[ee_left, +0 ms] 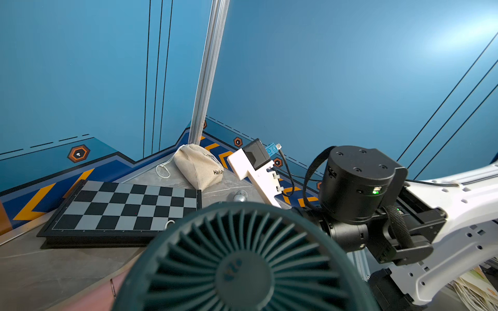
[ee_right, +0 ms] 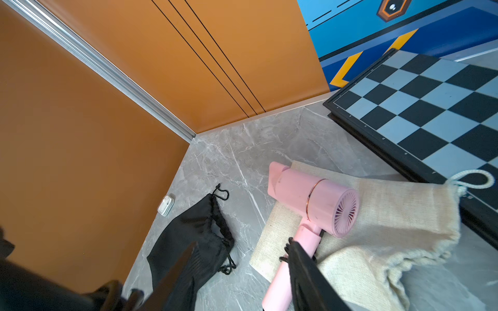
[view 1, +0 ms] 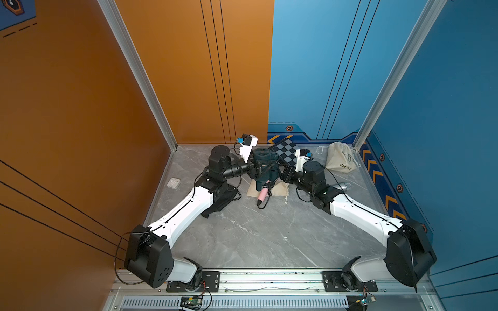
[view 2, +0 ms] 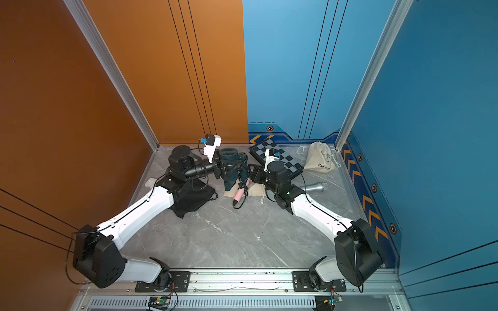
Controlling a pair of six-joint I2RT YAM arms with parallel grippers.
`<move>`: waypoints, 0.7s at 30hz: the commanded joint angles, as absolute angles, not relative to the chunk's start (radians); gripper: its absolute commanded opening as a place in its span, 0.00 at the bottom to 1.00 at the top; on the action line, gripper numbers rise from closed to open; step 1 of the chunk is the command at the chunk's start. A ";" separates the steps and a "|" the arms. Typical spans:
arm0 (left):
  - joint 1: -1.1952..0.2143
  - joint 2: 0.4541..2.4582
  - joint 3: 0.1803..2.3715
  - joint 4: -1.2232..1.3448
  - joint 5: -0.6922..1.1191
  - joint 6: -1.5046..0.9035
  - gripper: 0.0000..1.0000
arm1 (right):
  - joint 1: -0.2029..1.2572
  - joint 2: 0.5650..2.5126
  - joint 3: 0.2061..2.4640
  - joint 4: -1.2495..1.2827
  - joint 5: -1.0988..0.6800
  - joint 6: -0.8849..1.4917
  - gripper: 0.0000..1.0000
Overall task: Pack away hair dryers
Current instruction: Fold the hair dryer.
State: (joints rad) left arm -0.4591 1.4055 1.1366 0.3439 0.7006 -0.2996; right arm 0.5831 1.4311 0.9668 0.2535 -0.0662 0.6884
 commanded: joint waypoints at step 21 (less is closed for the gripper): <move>-0.435 1.461 1.161 0.543 0.780 -0.409 0.07 | 0.534 1.221 0.921 0.206 -0.339 0.511 0.70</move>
